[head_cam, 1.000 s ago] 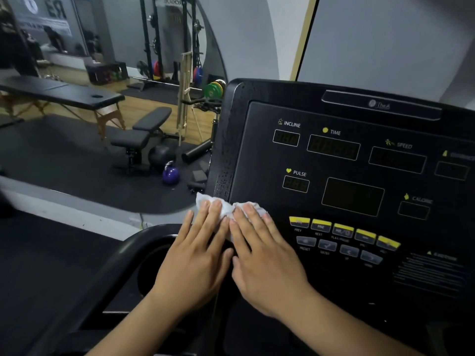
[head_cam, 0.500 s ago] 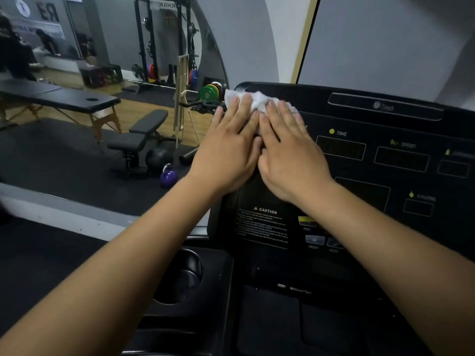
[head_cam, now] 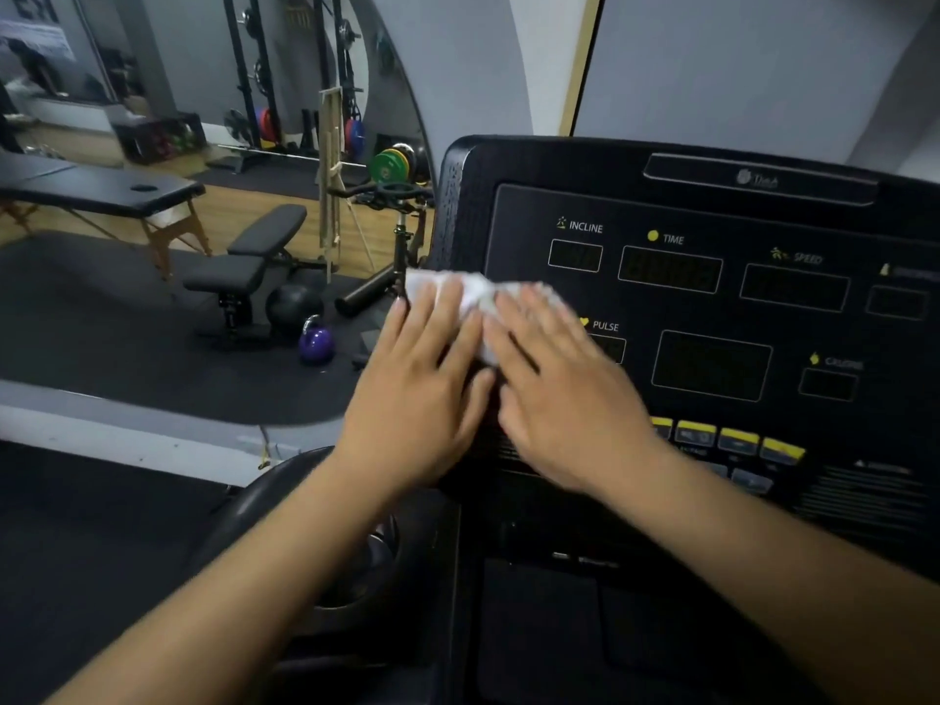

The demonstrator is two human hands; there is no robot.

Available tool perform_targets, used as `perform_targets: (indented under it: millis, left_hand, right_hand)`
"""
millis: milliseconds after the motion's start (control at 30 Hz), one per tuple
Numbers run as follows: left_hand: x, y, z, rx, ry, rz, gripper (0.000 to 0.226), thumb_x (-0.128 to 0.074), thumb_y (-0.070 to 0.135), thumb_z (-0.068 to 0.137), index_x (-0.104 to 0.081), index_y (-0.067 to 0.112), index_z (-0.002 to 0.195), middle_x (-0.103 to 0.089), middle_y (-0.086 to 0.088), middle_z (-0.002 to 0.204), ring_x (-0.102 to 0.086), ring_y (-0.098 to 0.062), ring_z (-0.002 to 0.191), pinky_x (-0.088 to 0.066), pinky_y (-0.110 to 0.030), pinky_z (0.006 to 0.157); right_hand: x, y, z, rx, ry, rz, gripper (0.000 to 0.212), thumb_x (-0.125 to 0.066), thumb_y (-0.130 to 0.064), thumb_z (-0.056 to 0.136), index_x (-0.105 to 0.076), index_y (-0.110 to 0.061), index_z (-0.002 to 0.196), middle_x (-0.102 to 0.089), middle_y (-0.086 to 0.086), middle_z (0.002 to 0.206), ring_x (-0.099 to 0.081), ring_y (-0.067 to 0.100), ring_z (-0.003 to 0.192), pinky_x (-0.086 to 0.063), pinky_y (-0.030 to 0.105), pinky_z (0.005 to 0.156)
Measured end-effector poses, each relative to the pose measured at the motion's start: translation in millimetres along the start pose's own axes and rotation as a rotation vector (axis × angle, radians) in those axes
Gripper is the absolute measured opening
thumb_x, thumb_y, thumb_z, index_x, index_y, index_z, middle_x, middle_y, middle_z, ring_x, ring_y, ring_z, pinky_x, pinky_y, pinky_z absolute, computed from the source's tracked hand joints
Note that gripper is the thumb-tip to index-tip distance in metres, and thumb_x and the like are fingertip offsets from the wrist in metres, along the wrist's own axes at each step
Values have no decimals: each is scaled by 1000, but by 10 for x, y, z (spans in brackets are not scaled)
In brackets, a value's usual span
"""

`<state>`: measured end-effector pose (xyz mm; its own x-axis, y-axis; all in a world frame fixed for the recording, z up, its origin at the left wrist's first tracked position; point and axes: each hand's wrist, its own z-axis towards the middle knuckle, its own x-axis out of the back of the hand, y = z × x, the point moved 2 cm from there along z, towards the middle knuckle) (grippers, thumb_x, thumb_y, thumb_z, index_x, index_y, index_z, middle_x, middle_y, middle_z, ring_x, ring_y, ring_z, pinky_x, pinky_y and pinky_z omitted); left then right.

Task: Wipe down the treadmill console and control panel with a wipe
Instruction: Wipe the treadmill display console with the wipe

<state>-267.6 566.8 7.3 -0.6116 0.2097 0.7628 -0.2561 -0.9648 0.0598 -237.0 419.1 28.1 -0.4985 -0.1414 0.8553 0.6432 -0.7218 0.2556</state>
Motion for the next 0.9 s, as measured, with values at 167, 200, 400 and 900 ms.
perform_targets:
  millis: [167,200,400,900]
  left_hand:
    - [274,-63,910,35,67,-25,57,-31,34,99,-39,9,149,-25,-19,159,-19,-37,148,-14,-54,120]
    - [250,-55,861,42,70,-30,57,-32,33,99,-39,9,149,-26,-18,160,-19,-36,148,-14,-53,120]
    - [-146,305,-600,-25,-74,16,53,-41,34,97,-50,8,142,-37,-13,156,-27,-30,147,-15,-52,120]
    - [-68,528,138,121,-63,102,57,-27,40,100,-37,17,151,-25,-9,161,-20,-27,150,-8,-58,119]
  right_hand:
    - [362,321,619,-141,55,-89,62,-25,-29,98,-17,-4,154,-11,16,163,-4,29,151,-3,42,123]
    - [339,308,576,-136,60,-86,61,-27,-28,98,-18,-4,153,-11,17,163,-4,30,151,-3,43,123]
    - [-165,-147,-595,10,-14,-3,63,-44,-27,89,-40,3,145,-29,24,156,-19,38,147,-17,52,119]
    - [39,308,-279,-101,75,49,62,-31,-30,95,-34,4,147,-26,22,157,-17,33,149,-15,49,121]
